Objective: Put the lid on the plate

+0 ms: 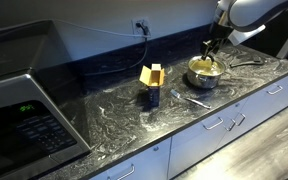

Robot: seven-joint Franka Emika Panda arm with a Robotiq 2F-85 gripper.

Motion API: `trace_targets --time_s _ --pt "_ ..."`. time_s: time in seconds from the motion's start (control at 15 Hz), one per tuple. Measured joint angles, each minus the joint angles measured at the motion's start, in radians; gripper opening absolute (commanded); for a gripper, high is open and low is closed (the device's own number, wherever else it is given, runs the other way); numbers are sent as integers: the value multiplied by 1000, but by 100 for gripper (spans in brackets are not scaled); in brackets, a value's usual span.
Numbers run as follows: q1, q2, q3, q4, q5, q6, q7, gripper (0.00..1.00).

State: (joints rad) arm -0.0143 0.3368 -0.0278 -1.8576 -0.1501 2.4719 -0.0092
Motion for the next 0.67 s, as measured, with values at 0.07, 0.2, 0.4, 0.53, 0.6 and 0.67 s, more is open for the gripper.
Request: trace_targets --time_s 0.07,0.2,0.4,0.53,0.6,0.67 --pt "0 -12 0 -1 0 -1 0 100" --pt "-2 -47 0 -11 0 -9 0 100" --pt "-3 -129 -3 -53 0 -19 0 100" --pt "-3 -188 -9 -85 0 -28 1 100" --pt "-3 -217 -12 -101 0 -33 2 100" --pt "-3 -244 -14 -116 0 -39 2 100"
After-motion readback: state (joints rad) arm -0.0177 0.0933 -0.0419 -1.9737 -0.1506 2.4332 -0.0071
